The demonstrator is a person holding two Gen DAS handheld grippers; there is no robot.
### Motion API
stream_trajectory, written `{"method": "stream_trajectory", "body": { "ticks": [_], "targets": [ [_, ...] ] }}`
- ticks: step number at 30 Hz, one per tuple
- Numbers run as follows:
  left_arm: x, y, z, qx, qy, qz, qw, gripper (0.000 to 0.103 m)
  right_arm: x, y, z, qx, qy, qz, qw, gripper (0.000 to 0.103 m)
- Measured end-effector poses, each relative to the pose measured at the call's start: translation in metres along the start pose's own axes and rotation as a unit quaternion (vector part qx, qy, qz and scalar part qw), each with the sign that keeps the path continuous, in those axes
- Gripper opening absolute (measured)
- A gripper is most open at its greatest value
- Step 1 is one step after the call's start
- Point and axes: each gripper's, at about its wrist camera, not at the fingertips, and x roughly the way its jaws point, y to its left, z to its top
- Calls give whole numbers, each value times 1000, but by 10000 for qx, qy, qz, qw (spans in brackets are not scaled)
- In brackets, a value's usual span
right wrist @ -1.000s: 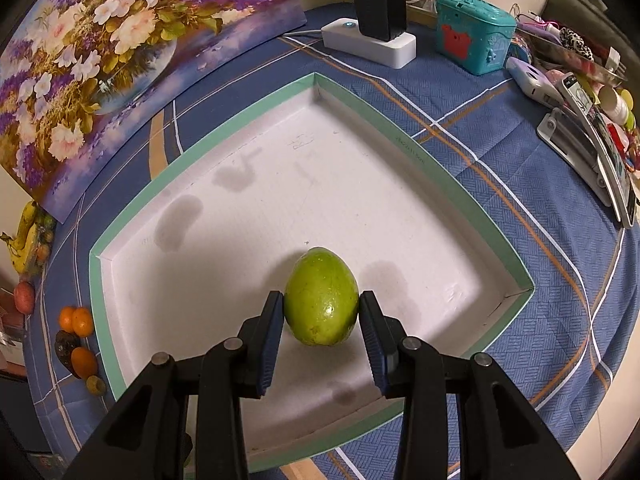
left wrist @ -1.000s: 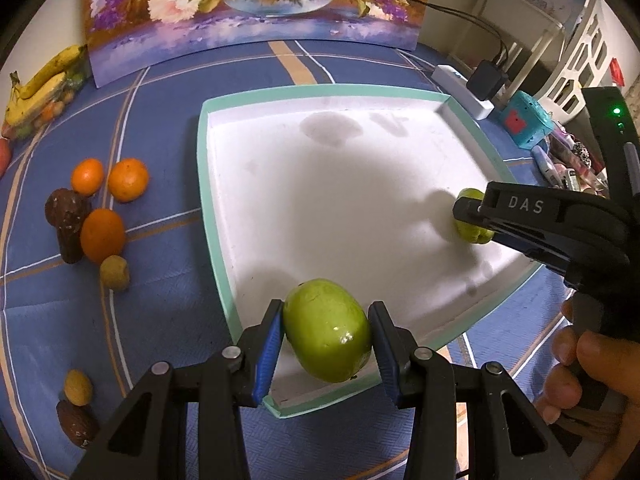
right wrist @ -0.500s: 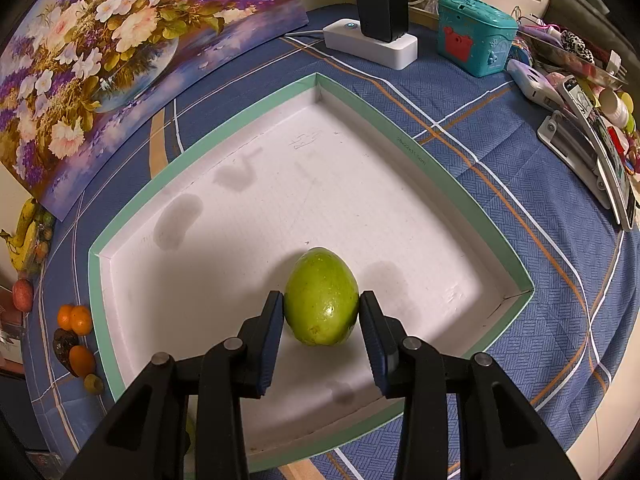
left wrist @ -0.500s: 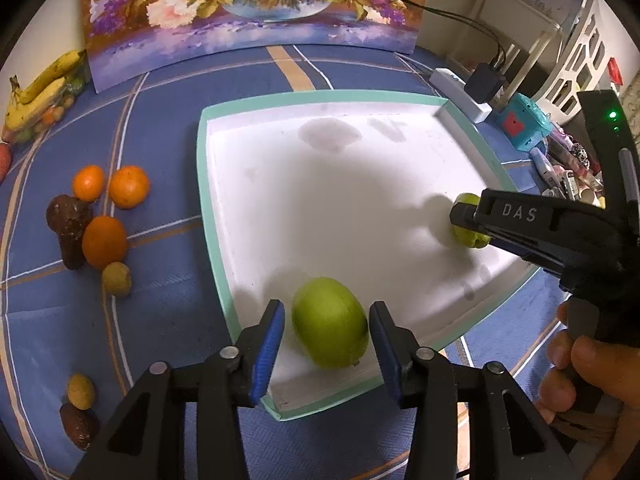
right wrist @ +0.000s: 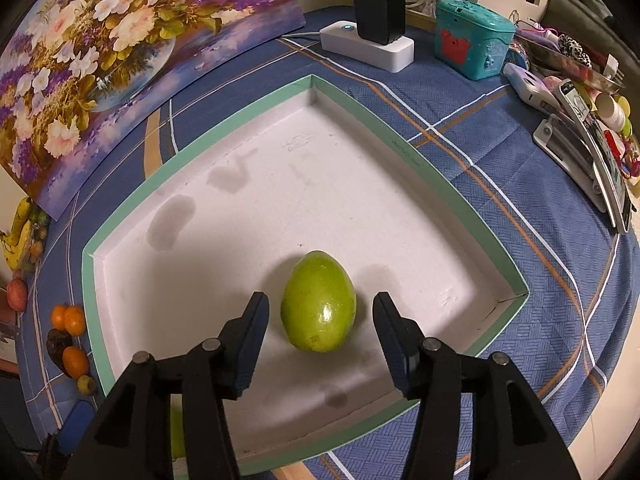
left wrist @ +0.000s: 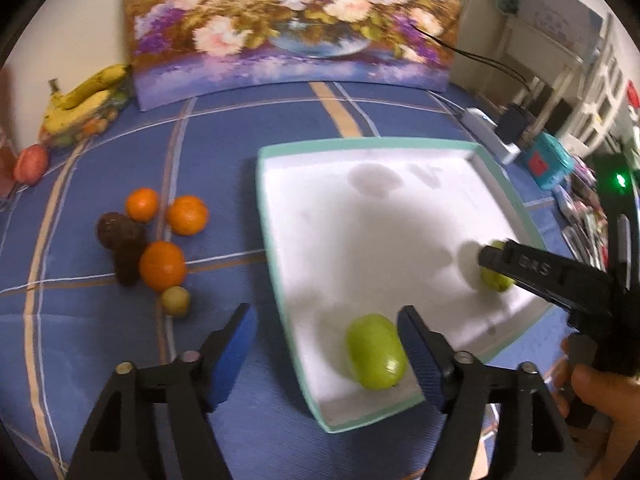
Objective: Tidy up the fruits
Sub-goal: 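Drop the pear from left tool while right tool releases green fruit into tray, then move both tools back from the tray to the fruit cluster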
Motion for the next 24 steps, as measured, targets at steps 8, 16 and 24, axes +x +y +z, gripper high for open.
{"method": "stream_trajectory", "body": {
  "ticks": [8, 16, 24],
  "targets": [
    [-2, 43, 3, -874, -112, 569, 9945, 90, -5, 1, 0, -111, -174, -81, 9998, 83],
    [-6, 83, -2, -1798, -210, 794, 9803, 103, -11, 5, 0, -276, -440, -178, 9985, 96],
    [-23, 90, -1, -1710, -756, 850, 9787, 103, -24, 27, -1, -612, -892, 24, 9941, 96]
  ]
}}
